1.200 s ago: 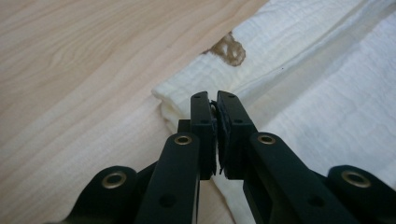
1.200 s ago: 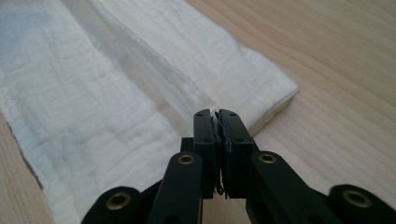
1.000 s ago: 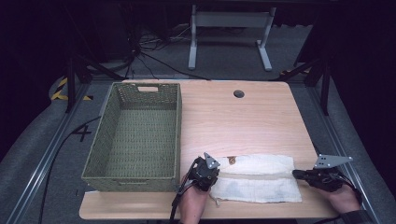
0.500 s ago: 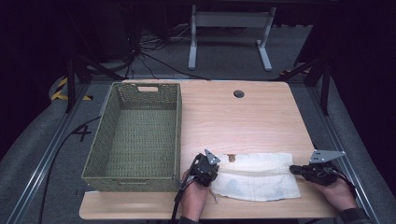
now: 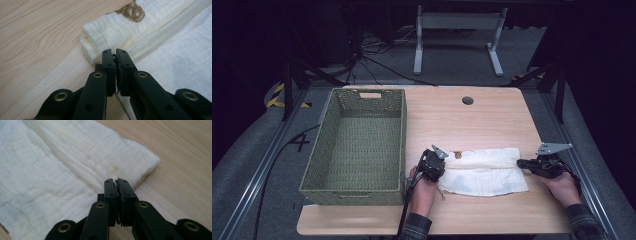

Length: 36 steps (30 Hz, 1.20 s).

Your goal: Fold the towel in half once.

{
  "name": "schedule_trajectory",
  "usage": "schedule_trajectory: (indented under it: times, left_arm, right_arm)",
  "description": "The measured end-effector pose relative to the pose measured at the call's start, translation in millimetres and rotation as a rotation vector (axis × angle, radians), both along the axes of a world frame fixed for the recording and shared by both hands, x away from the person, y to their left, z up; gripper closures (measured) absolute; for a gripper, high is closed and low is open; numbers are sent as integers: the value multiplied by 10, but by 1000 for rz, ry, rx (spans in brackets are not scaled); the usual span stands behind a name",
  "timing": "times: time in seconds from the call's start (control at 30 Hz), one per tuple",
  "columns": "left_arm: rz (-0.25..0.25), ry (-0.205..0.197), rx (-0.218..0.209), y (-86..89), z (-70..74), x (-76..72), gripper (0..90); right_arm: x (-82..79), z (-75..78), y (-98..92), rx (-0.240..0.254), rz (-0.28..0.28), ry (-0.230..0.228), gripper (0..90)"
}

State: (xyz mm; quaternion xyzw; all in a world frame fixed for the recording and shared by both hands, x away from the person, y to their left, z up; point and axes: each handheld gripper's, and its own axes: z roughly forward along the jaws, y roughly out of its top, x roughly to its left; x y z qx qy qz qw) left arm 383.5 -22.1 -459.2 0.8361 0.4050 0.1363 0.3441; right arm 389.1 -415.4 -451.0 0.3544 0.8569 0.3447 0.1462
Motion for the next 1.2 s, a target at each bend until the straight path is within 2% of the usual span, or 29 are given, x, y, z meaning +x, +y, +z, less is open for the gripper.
schedule_trajectory:
  times: [0.13, 0.2, 0.23, 0.27, 0.33, 0.43, 0.53, 0.67, 0.8, 1.2]
  left_arm:
    - [9, -6, -25, 25, 45, -3, 862]
    - [9, -23, -38, 46, 113, -28, 863]
    - [9, -33, -41, 52, 137, -40, 863]
    - [11, -48, -54, 63, 199, -84, 863]
    - [8, -60, -58, 72, 226, -107, 863]
    - [1, -83, -68, 94, 313, -226, 863]
    - [-7, -98, -52, 84, 347, -316, 863]
    - [-16, -98, -49, 93, 351, -397, 863]
    - [-37, -79, -32, 101, 306, -493, 862]
    - [-72, -15, -7, 114, 133, -597, 859]
  right_arm:
    - [7, 14, 5, -11, 1, -12, 870]
    - [-33, 82, 2, -2, -2, -41, 870]
    - [-33, 82, 2, -2, -2, -41, 870]
    - [-78, 148, -6, 6, 0, -67, 870]
    - [-100, 171, -9, 13, -1, -75, 870]
    - [-250, 256, -28, 26, 17, -103, 870]
    - [-358, 279, -28, 23, 30, -110, 869]
    - [-428, 283, -32, 22, 43, -104, 869]
    - [-520, 246, -34, 18, 57, -81, 868]
    - [-640, 141, -18, -17, 88, -26, 864]
